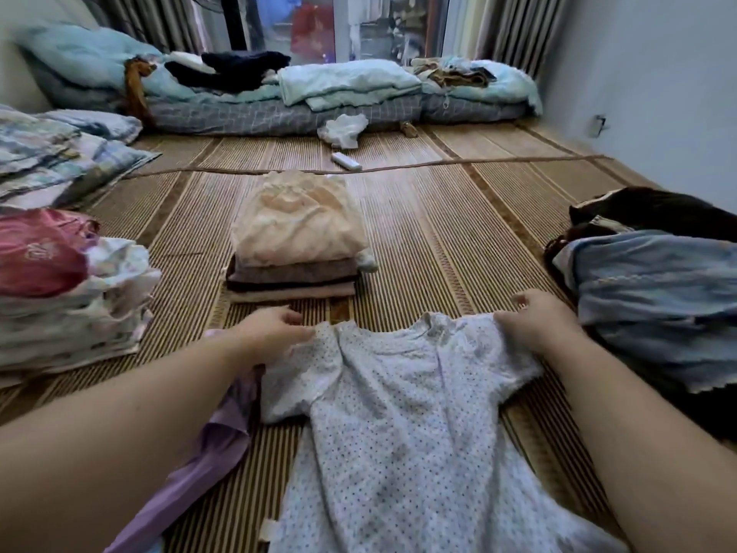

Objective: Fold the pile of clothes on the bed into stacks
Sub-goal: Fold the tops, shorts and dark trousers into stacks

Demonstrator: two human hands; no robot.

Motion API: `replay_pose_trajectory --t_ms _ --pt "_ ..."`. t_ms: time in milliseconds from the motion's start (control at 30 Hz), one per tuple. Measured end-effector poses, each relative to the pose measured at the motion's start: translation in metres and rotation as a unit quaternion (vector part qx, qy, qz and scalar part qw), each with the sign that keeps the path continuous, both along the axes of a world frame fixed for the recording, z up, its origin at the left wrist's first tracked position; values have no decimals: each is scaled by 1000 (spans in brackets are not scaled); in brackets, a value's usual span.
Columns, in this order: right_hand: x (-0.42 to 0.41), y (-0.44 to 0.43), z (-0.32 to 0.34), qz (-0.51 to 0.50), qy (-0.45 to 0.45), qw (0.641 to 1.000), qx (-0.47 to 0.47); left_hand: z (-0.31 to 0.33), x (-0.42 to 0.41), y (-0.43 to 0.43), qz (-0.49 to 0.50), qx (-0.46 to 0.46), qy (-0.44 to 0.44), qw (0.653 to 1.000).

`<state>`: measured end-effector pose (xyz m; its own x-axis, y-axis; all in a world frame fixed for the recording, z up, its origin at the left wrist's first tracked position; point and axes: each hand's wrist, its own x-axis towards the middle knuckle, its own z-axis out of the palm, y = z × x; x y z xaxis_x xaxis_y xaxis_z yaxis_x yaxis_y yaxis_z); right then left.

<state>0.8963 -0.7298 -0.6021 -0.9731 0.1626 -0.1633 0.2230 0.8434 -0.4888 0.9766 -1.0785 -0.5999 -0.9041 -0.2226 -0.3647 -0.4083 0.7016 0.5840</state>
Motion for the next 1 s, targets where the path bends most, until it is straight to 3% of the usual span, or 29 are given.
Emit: replay_pose_trajectory --t_ms 100,200,300,400,467,500,567,700,800,867,933,1000 --pt "28 12 -22 -54 -35 997 41 -4 8 -9 -34 -7 -46 998" --pt "47 7 -28 -50 -64 996 25 -5 15 -10 -32 -37 -87 995" --pt "55 -1 -28 -37 -77 996 -3 -3 22 -11 -5 -47 -54 997" --pt "57 2 -23 -108 -27 974 -197 1 28 -22 84 25 25 996" --pt "58 9 -18 -203 -4 907 -368 4 32 -35 136 61 56 987" --pt "58 13 -17 -230 6 881 -414 7 34 -40 153 80 54 983" --pt "60 18 -14 -230 25 889 -394 13 39 -46 176 123 21 976" --pt "71 6 3 -168 80 951 -245 25 41 -36 175 152 -32 972" --pt "86 -25 26 -40 84 980 -178 36 37 -4 129 148 -21 980" --pt "96 -48 45 83 4 972 -220 43 36 24 89 206 -46 973" --pt "101 -60 62 187 -98 936 -281 50 36 51 28 287 -98 952" --pt "100 -59 71 200 -86 930 -298 50 38 65 -29 325 -128 937"
